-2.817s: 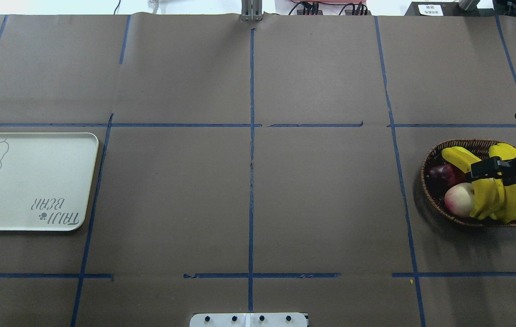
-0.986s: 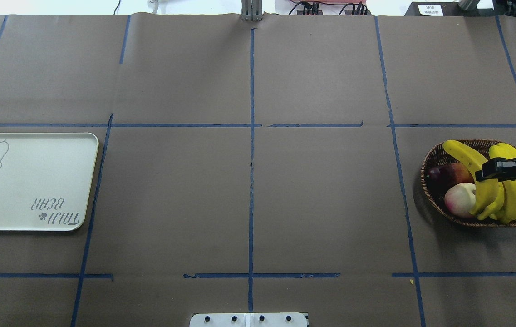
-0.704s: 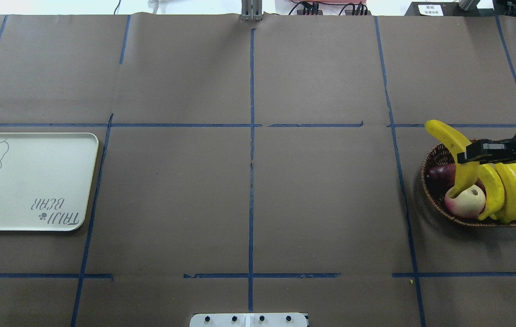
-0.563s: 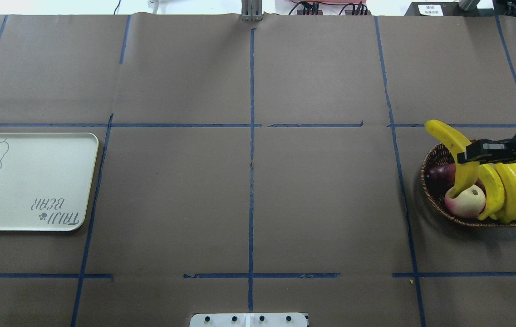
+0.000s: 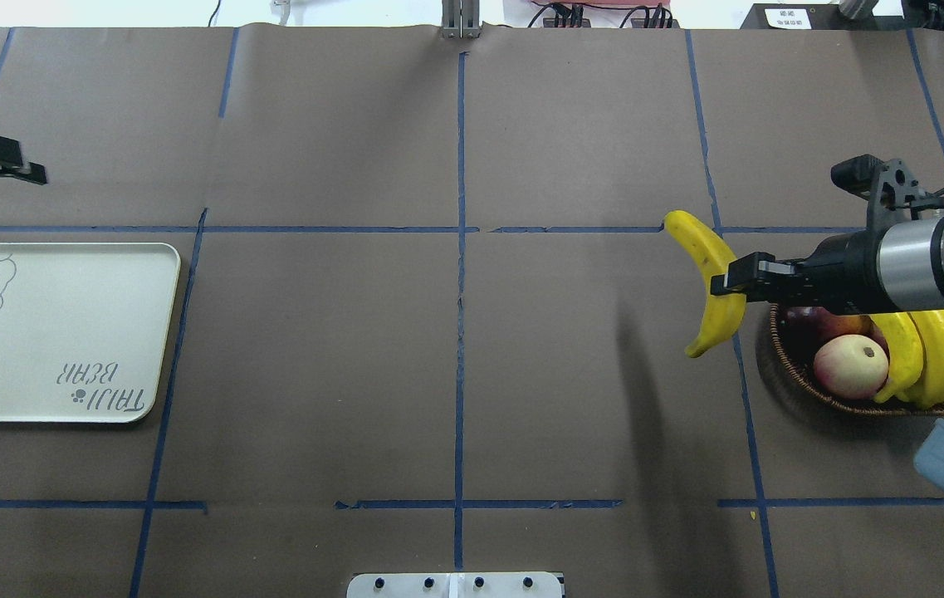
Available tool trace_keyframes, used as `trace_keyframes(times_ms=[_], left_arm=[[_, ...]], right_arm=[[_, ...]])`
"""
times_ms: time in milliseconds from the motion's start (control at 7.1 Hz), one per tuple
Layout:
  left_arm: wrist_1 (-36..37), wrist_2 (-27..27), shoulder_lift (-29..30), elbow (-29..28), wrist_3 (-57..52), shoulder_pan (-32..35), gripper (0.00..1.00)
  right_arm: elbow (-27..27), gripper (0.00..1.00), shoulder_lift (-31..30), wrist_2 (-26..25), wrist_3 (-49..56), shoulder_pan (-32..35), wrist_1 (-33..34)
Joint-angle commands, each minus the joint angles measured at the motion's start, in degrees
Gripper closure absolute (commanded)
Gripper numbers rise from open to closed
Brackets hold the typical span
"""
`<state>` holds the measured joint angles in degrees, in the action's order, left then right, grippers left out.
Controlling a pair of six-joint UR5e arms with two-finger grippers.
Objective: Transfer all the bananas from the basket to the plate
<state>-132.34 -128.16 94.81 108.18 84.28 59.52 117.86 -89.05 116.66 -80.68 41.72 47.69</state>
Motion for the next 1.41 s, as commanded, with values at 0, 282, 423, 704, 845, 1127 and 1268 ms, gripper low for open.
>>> trace_keyframes(times_ms=[0, 282, 423, 704, 845, 1127, 1268], left_arm=[[-7.13, 3.77, 8.07, -0.07, 22.52, -9.64, 0.01], [-7.14, 11.85, 16.42, 0.10, 37.99, -17.03, 0.01], [-7.14, 13.01, 18.29, 0.10, 41.28, -18.63, 0.01], [-6.35, 13.98, 21.11, -1.99, 42.11, -20.40, 0.01], [-6.18, 14.77, 21.20, -2.18, 41.93, -21.19, 0.01], [-6.18, 14.96, 21.21, -2.27, 42.02, -23.12, 0.01], [-6.09, 15.05, 21.29, -2.97, 42.02, -24.61, 0.01]], right_arm=[[-0.52, 0.99, 7.44, -1.07, -5.96, -5.57, -0.40], [-0.96, 0.99, 13.87, -9.55, -7.38, -12.76, -0.32], [-1.49, 0.99, 16.94, -14.30, -7.47, -16.54, 0.21], [-2.11, 0.99, 20.57, -20.47, -7.38, -21.31, 0.47], [-2.02, 0.99, 20.75, -21.72, -7.38, -21.76, 0.48], [-1.76, 0.99, 20.67, -21.73, -7.30, -21.59, 0.48], [-1.76, 0.99, 20.75, -21.91, -7.30, -21.68, 0.48]])
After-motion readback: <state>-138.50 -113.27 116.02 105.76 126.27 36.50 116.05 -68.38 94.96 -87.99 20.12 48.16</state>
